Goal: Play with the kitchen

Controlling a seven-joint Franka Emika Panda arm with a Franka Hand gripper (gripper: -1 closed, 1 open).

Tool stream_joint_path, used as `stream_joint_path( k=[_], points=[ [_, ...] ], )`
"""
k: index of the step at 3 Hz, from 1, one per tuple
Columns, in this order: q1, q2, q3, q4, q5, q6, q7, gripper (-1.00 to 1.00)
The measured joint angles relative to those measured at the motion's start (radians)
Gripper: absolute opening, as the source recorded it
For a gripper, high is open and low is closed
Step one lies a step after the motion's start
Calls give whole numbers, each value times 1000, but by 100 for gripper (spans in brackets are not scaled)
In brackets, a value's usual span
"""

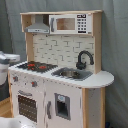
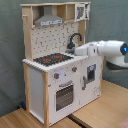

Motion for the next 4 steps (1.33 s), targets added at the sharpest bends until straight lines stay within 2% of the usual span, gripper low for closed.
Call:
stream_joint_path(
  k=[4],
  points=[
    [196,-203,166,-120,161,-170,63,100]
  ],
)
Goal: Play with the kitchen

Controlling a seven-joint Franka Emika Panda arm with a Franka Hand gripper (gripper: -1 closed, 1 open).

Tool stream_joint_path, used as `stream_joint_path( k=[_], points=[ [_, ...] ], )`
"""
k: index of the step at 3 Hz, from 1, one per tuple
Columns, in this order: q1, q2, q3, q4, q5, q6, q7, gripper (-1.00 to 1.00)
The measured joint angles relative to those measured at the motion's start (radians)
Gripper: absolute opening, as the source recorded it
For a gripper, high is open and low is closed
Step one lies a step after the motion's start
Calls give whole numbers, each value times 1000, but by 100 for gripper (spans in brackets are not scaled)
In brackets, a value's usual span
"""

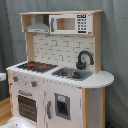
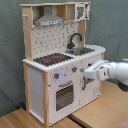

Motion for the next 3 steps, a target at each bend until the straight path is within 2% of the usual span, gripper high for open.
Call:
stream_joint_path(
  k=[3],
  points=[
    [168,-170,141,-101,136,-142,56,100]
  ],
)
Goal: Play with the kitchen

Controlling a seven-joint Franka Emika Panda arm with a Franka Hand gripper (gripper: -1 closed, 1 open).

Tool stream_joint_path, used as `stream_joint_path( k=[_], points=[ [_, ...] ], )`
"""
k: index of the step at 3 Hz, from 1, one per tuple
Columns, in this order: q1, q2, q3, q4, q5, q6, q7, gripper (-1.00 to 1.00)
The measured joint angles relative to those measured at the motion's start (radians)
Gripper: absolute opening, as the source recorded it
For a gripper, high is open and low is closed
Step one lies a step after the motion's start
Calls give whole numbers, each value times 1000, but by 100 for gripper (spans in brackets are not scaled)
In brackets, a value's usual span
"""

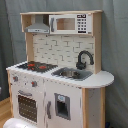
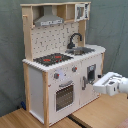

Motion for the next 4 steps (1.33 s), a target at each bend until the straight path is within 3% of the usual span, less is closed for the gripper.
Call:
stream_joint_path(
  k=[2,4],
  points=[
    [106,-103,90,-67,89,-94,35,100],
    [212,-174,177,-133,178,-187,71,100]
  ],
)
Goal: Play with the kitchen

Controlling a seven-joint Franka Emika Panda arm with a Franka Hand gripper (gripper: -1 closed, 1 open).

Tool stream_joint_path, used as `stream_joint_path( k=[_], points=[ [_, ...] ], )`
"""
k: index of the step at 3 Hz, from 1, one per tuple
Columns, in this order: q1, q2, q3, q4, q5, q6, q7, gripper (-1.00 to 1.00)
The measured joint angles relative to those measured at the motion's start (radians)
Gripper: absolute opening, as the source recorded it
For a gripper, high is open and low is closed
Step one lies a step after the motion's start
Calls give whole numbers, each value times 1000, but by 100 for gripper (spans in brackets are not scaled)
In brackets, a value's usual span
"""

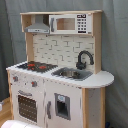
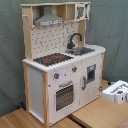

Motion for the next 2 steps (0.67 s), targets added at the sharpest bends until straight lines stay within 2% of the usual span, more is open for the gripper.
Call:
stream_joint_path(
  k=[1,2],
  points=[
    [1,88,18,1,3,-22,51,100],
    [-60,96,58,58,4,-21,98,100]
  ],
)
